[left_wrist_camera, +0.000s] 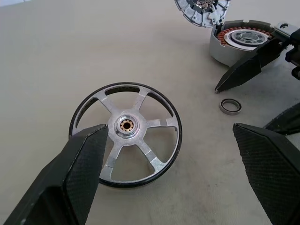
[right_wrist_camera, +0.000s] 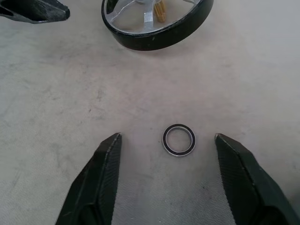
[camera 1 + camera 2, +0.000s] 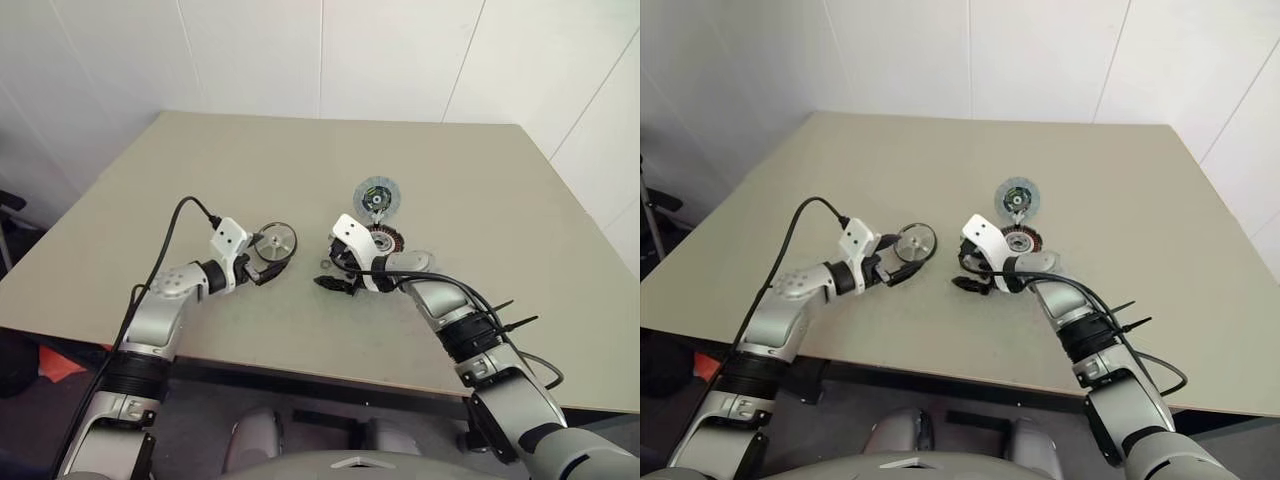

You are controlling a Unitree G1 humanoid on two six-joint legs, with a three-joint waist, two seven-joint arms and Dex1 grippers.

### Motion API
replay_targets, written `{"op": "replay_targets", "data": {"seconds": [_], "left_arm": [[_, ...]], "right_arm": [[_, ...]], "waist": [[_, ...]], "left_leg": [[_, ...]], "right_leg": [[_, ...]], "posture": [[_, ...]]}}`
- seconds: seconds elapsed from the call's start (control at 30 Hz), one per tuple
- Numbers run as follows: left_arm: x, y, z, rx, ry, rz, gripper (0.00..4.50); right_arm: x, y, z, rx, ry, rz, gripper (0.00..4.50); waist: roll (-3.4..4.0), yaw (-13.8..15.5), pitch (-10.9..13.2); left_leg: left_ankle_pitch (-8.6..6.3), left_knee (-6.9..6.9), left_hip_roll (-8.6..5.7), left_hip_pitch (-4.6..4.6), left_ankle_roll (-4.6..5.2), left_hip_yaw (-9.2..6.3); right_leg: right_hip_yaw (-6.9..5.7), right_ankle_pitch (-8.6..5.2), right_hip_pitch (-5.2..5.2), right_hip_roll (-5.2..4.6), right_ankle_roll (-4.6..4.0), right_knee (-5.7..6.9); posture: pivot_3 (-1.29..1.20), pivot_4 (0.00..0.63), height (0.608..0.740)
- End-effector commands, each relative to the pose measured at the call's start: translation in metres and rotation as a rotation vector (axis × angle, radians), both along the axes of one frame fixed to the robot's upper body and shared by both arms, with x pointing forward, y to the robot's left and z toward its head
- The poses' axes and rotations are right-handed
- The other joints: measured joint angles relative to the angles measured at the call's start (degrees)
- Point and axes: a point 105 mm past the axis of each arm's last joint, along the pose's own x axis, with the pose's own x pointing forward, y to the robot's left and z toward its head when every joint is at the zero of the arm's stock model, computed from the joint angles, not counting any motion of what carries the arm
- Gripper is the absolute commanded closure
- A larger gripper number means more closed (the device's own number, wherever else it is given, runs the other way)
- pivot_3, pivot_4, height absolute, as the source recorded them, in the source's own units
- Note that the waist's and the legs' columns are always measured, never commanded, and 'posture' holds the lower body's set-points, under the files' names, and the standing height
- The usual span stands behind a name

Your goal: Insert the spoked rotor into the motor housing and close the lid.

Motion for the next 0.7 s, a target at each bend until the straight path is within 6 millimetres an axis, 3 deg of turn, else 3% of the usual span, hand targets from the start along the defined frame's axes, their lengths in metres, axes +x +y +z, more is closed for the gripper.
{"op": "replay_targets", "data": {"seconds": [0.03, 0.13, 0.2, 0.4, 0.57, 0.7], "left_arm": [[0.004, 0.004, 0.016, 0.003, -0.056, 0.001, 0.0], [0.005, 0.006, 0.017, 0.006, -0.058, 0.003, 0.0], [0.007, 0.007, 0.018, 0.008, -0.06, 0.003, 0.0], [0.01, 0.008, 0.021, 0.014, -0.069, 0.0, 0.0], [0.011, 0.007, 0.021, 0.014, -0.071, -0.006, 0.0], [0.012, 0.006, 0.021, 0.014, -0.071, -0.009, 0.0]], "right_arm": [[0.005, -0.006, 0.003, -0.029, -0.039, -0.015, 1.95], [0.006, -0.011, 0.003, -0.032, -0.044, -0.023, 1.95], [0.006, -0.013, 0.003, -0.035, -0.047, -0.029, 2.28], [0.007, -0.016, 0.002, -0.037, -0.051, -0.048, 3.89], [0.004, -0.017, 0.006, -0.032, -0.062, -0.03, 3.89], [-0.004, -0.011, 0.033, 0.024, -0.115, 0.041, 3.89]], "waist": [[0.0, 0.0, 0.0], [0.0, 0.11, 0.0], [0.0, 0.11, 0.0], [0.0, 0.13, 0.0], [0.0, 0.18, 0.0], [-0.03, 0.19, 0.03]], "left_leg": [[0.0, 0.0, -0.01, 0.0, 0.0, 0.0], [0.0, 0.0, -0.02, 0.0, 0.0, 0.01], [0.0, 0.0, -0.02, 0.0, 0.0, 0.01], [0.0, 0.0, -0.02, 0.0, 0.0, 0.01], [0.0, 0.0, -0.06, 0.0, 0.0, 0.01], [0.0, 0.0, -0.07, -0.02, 0.0, 0.01]], "right_leg": [[0.01, 0.03, 0.0, 0.0, -0.04, 0.0], [0.02, 0.12, 0.02, 0.0, -0.21, 0.0], [0.02, 0.13, 0.03, 0.0, -0.21, 0.0], [0.03, 0.11, 0.03, 0.0, -0.18, -0.01], [0.08, 0.06, 0.04, 0.0, -0.11, -0.03], [0.1, 0.03, 0.05, 0.0, -0.06, -0.09]], "posture": [[0.0, 0.0, 0.74], [0.0, 0.0, 0.74], [0.0, 0.0, 0.74], [0.0, 0.0, 0.74], [0.0, 0.0, 0.74], [0.0, 0.0, 0.74]]}}
